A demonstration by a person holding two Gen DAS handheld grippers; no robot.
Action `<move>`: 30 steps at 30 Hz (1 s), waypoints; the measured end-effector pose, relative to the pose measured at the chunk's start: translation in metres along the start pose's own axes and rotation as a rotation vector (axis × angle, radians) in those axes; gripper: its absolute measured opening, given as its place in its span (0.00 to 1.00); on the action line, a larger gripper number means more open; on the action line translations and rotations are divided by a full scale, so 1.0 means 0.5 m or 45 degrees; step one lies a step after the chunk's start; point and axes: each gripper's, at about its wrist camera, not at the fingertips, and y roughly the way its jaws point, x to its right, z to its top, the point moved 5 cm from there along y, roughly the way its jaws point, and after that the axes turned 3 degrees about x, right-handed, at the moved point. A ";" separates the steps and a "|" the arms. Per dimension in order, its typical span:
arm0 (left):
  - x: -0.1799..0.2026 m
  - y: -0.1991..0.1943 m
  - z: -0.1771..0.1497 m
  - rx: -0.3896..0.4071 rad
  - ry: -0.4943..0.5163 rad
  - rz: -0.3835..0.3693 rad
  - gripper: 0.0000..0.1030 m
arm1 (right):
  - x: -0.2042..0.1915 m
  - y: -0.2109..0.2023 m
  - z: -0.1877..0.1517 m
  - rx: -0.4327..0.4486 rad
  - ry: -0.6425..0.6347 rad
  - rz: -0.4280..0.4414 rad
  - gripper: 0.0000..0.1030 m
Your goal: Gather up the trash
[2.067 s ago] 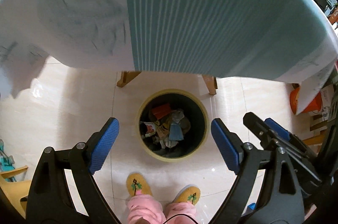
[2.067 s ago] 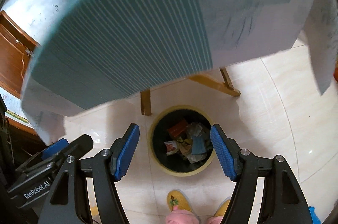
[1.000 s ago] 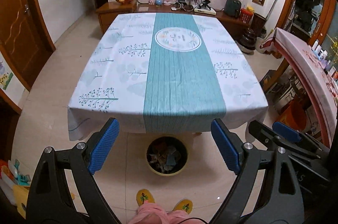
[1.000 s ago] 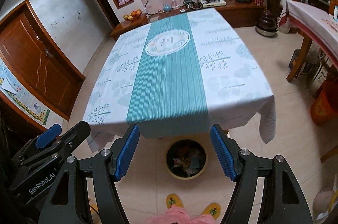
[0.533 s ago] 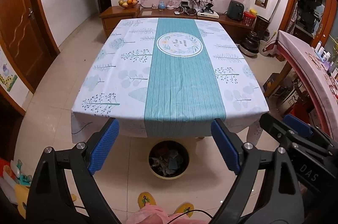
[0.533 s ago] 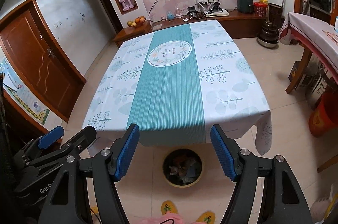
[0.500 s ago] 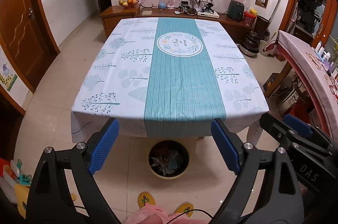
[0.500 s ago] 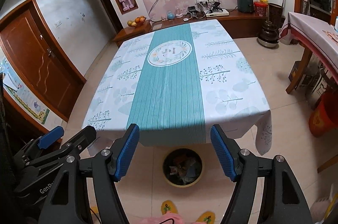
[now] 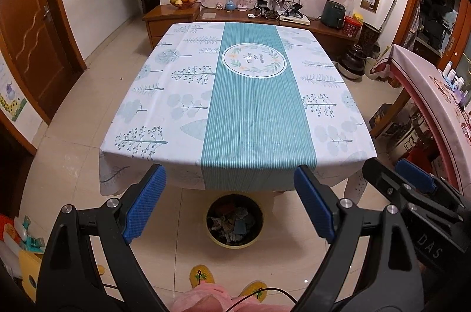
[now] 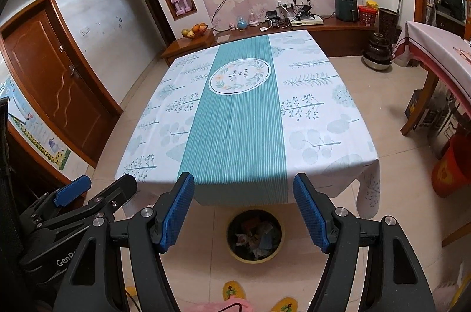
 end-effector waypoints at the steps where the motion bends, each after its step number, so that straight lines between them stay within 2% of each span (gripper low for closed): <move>1: 0.000 0.000 0.000 -0.002 0.000 -0.002 0.85 | 0.000 0.000 0.000 0.001 0.000 0.000 0.69; 30: 0.014 0.013 0.000 -0.019 -0.019 0.021 0.85 | -0.003 0.005 0.002 -0.005 0.004 0.001 0.69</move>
